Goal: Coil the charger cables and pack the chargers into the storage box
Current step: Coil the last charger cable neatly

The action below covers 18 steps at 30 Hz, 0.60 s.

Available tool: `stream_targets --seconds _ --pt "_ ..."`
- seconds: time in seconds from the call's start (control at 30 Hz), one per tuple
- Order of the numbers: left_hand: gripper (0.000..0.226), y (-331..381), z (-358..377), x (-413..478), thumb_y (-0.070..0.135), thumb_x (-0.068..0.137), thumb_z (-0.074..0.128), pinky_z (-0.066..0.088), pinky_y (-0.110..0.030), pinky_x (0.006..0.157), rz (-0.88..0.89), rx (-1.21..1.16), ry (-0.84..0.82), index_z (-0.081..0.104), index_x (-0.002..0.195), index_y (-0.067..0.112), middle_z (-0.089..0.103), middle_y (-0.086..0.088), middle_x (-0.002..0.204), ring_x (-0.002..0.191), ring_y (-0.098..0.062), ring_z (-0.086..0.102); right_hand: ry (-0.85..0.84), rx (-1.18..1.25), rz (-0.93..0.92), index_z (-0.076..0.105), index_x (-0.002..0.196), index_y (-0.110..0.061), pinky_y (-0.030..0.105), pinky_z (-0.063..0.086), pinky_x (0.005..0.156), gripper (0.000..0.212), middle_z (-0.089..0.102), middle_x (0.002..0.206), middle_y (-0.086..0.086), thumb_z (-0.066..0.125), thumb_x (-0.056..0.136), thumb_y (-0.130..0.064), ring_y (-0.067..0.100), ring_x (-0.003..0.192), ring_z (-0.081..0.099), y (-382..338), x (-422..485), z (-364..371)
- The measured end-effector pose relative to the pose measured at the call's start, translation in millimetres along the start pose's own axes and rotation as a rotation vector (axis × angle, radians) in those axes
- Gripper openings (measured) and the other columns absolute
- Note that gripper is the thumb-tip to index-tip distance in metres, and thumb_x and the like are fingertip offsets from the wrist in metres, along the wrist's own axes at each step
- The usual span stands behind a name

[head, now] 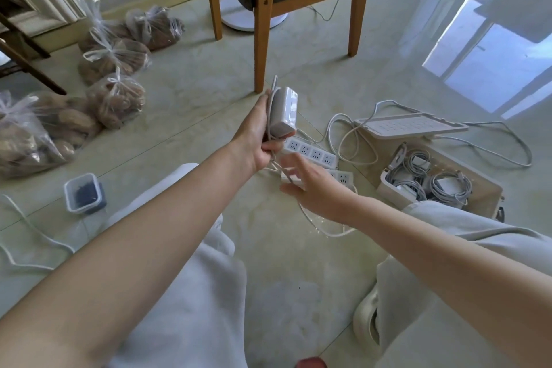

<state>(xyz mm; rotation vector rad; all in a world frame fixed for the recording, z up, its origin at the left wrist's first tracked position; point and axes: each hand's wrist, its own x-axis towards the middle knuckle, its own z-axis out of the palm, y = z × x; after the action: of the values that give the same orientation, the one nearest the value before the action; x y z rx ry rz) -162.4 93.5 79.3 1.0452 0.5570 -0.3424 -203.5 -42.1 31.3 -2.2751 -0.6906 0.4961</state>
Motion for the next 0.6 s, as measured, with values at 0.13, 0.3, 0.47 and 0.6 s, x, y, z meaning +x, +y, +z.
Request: stream_targets --seconds 0.13,0.3,0.47,0.6 --pt "0.041 -2.3 3.6 0.1 0.051 0.093 0.044 0.015 -0.014 0.022 -0.038 -0.053 -0.038 0.050 0.074 0.015 0.044 -0.003 0.062 0.039 -0.008 0.038 -0.002 0.565 0.064 0.050 0.119 -0.024 0.028 0.043 0.098 0.024 0.059 0.112 0.003 0.043 0.098 -0.015 0.013 0.096 0.059 -21.6 5.4 -3.5" --pt "0.037 0.3 3.9 -1.9 0.048 0.094 0.045 0.017 -0.015 0.021 -0.041 -0.129 -0.117 0.051 0.079 0.015 0.046 -0.002 0.065 0.042 -0.007 0.045 -0.123 0.882 0.307 0.061 0.097 -0.011 0.013 0.044 0.057 0.019 0.061 0.080 -0.001 0.042 0.098 -0.015 0.006 0.059 0.041 -23.4 6.7 -23.7" --pt "0.037 6.8 1.6 -5.4 0.047 0.095 0.043 0.014 -0.010 0.024 -0.064 -0.265 -0.163 0.050 0.074 0.017 0.052 -0.001 0.053 0.040 -0.007 0.053 -0.113 0.712 0.350 0.063 0.086 -0.010 0.011 0.039 0.049 0.014 0.063 0.072 0.001 0.052 0.093 -0.003 0.000 0.046 0.050 -15.6 3.8 -19.7" --pt "0.036 4.3 -2.1 -5.7 0.047 0.095 0.045 0.016 -0.011 0.022 -0.143 -0.101 -0.102 0.048 0.077 0.017 0.048 -0.003 0.059 0.037 -0.009 0.051 0.184 0.372 0.389 0.072 0.092 -0.004 0.008 0.035 0.047 0.012 0.058 0.058 -0.001 0.068 0.081 -0.005 0.003 0.044 0.044 1.4 9.6 -21.8"
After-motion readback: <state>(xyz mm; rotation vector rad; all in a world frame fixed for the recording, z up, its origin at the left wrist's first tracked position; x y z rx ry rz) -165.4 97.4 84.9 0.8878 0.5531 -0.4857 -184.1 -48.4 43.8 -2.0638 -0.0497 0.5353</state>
